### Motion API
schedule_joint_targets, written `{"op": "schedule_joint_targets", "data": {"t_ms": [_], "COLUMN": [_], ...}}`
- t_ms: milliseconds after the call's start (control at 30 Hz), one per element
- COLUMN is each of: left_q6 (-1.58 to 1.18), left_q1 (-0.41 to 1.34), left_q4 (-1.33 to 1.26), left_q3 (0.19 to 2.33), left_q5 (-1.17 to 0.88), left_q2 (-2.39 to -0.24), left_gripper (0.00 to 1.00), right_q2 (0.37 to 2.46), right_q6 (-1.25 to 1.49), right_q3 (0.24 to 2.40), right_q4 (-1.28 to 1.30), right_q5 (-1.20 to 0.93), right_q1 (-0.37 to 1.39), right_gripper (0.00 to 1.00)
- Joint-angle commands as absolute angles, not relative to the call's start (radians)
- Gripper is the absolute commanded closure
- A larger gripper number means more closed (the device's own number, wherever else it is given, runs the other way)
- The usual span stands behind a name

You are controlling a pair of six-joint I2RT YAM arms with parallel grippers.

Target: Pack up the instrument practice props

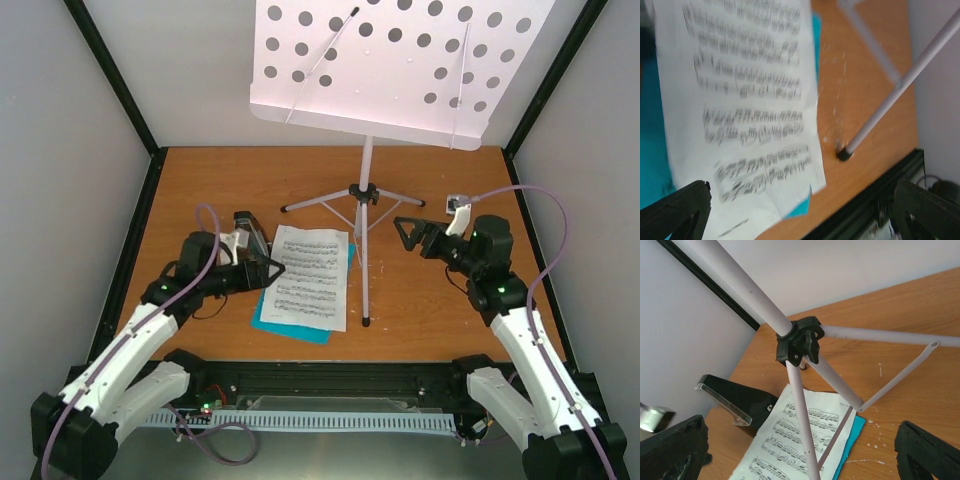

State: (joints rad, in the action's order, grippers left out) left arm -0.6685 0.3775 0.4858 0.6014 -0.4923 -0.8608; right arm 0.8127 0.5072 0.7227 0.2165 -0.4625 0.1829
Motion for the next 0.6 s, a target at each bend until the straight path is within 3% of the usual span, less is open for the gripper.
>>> {"op": "schedule_joint_targets", "data": {"t_ms": [0, 133, 367, 567], "left_q6": [-0.565, -0.477, -0.360, -0.296], "left_q1": [0.371, 0.371, 0.371, 0.370], "left_q4": [0.475, 0.393, 0.276, 0.151], "left_q3": [0.710, 0.772, 0.859, 0.915], "left_q5": [-0.417, -0.483, -0.363, -0.347], "left_q2": [-0.792, -0.806, -0.847, -0.934], "left_gripper": [0.00, 0.01, 0.01, 0.01], "right_q2": [0.831, 0.882, 1.001, 1.173], "right_q6": [0.602, 0.684, 0.596, 0.424], "right_q3": [0.654, 0.611, 0.614, 0.685], "right_q4": [0.088, -0.032, -0.212, -0.290], "right_q5": [-0.502, -0.560, -0.636, -0.668], "right_q1": [0.183, 0.183, 0.184, 0.184], "right_gripper": [0.00, 0.02, 0.27, 0.40]}}
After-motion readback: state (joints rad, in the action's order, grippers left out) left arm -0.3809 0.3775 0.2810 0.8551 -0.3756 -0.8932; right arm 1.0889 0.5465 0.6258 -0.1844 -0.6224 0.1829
